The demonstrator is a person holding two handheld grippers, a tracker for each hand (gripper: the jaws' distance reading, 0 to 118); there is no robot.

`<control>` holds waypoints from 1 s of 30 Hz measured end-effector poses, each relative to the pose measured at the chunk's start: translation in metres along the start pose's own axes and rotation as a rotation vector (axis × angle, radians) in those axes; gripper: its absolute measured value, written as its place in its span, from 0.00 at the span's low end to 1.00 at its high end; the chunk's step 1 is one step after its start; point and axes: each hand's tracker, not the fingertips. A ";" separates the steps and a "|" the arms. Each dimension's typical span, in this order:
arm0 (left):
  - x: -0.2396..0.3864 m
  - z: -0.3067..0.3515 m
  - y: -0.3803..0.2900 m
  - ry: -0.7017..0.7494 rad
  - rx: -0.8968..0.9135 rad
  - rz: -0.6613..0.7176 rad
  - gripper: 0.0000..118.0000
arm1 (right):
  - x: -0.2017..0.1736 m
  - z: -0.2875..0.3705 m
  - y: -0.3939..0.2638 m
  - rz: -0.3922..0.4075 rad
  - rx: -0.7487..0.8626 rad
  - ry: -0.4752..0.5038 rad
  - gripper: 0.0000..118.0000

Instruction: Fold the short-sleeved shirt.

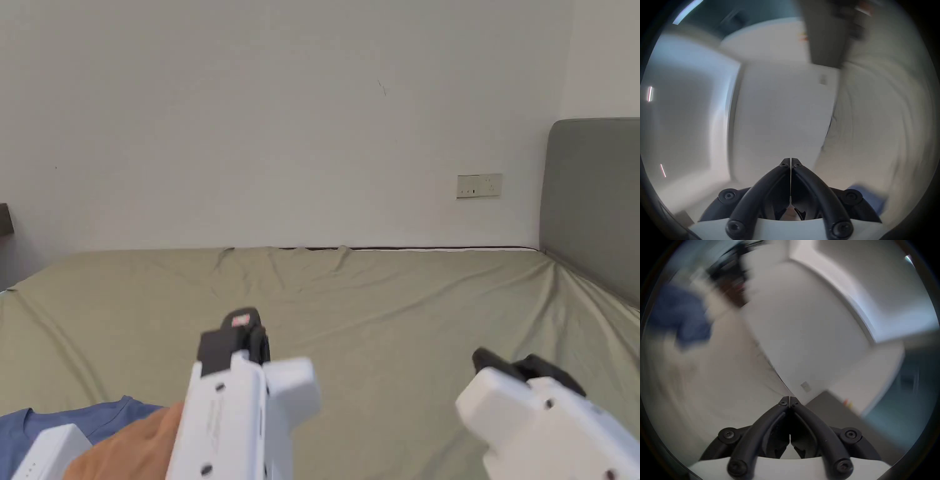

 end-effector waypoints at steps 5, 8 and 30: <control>-0.069 0.014 0.006 -0.169 -0.010 0.872 0.00 | 0.047 0.029 0.004 -0.659 -0.008 -0.060 0.00; -0.053 0.043 -0.013 -0.130 0.058 1.088 0.00 | 0.052 0.050 -0.006 -0.857 0.026 -0.067 0.00; -0.026 0.037 -0.026 -0.285 -0.149 1.100 0.00 | 0.032 0.040 -0.022 -0.730 -0.101 -0.046 0.00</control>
